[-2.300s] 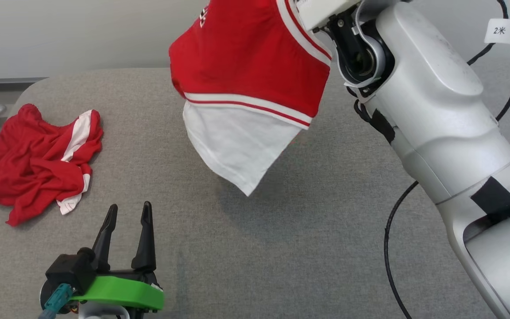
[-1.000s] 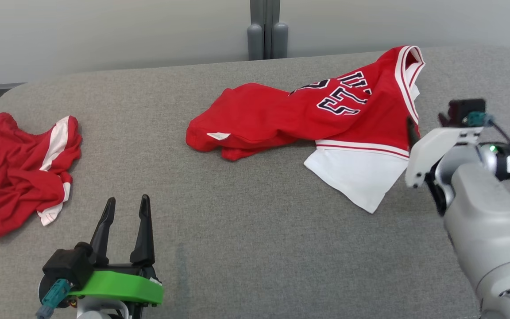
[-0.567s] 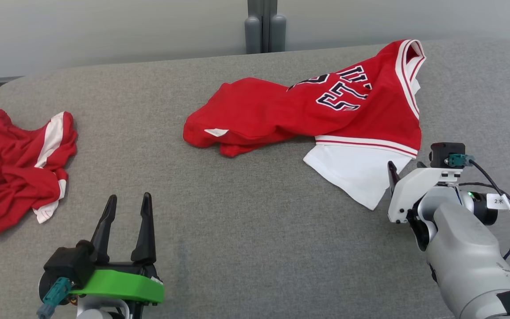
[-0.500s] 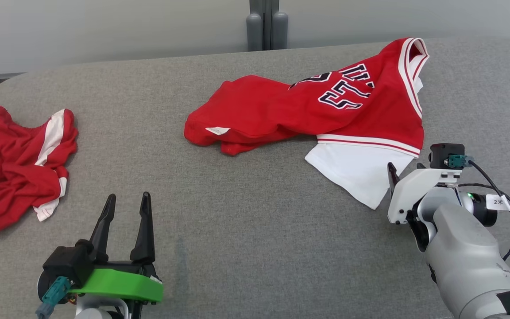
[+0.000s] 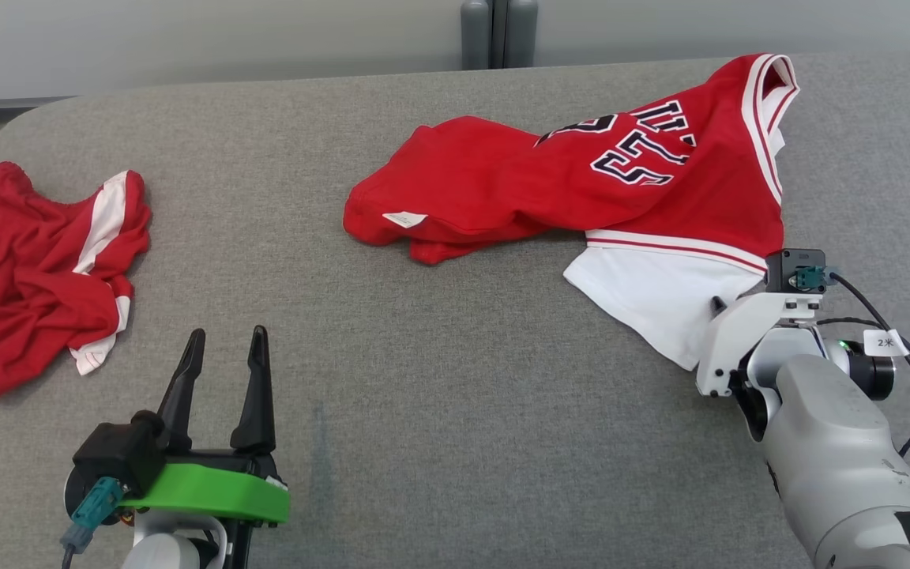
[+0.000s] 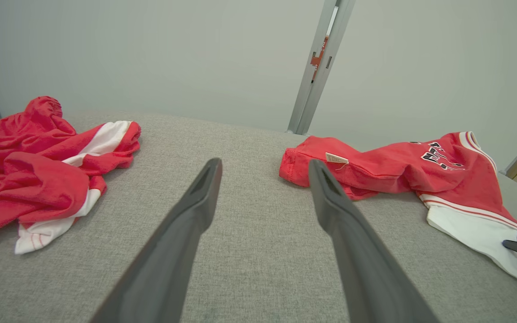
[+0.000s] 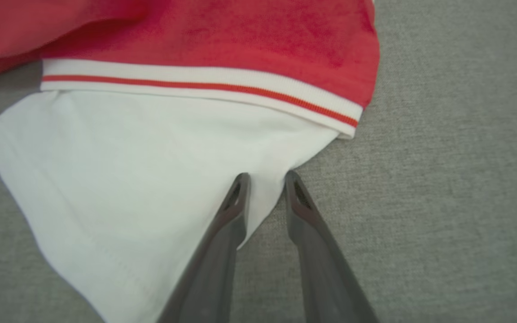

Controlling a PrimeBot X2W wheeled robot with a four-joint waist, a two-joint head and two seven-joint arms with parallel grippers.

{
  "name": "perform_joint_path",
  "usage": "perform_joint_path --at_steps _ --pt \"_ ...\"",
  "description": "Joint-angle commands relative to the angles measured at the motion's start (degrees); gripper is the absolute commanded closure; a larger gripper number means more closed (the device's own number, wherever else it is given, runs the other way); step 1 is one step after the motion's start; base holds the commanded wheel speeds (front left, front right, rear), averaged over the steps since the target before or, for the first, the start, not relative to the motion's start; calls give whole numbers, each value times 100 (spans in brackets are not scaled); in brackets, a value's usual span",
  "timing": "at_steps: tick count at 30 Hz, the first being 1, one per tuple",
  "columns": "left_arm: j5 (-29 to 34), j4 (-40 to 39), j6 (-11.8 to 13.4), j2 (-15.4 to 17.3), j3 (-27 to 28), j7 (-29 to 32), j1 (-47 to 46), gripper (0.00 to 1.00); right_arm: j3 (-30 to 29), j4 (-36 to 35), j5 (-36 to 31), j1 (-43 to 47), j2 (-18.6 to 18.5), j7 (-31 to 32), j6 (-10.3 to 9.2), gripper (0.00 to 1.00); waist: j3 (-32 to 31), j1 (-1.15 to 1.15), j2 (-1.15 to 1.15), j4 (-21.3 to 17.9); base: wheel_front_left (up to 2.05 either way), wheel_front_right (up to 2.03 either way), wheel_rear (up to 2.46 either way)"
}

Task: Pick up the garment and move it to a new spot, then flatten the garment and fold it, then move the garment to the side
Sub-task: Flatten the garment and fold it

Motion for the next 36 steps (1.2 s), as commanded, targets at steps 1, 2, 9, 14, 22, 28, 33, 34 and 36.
perform_joint_path --at_steps 1,2,9,14,22,28,33,34,36 --pt "-2 13 -15 42 13 -17 -72 0 -77 -16 -98 16 -5 29 -11 100 4 0 0 -1 0 0 0" --pt "-8 16 -14 45 24 -17 -66 0 -136 -53 -166 13 -11 27 -11 100 6 0 0 -4 0 0 0" --pt "14 -7 1 6 93 -18 57 0 -675 -524 -600 174 -103 -89 -11 100 -87 0 0 -77 0 0 0" --pt "32 -19 3 -28 113 -17 111 0 -968 -971 -1061 406 -339 19 -11 100 -173 0 0 -178 0 0 0" --pt "47 -23 0 -58 129 -17 135 0 -1343 -1604 -1361 717 -385 -53 -11 0 -214 0 0 -278 0 0 0" --pt "54 23 -3 -59 135 -17 169 0 -1357 -1882 -1226 910 -219 -535 -10 0 -315 0 0 -284 0 0 0" --pt "54 64 -4 -49 195 -17 269 0 -1015 -2182 -921 1166 -84 -1064 -10 0 -483 0 0 -301 0 0 0" --pt "54 65 -4 -50 210 -17 292 0 -911 -2259 -857 1220 -58 -1132 -10 0 -512 0 0 -308 0 0 0" --pt "61 65 -1 -54 244 -18 355 0 -635 -2468 -642 1387 -30 -1233 -10 0 -580 0 0 -323 0 0 0"
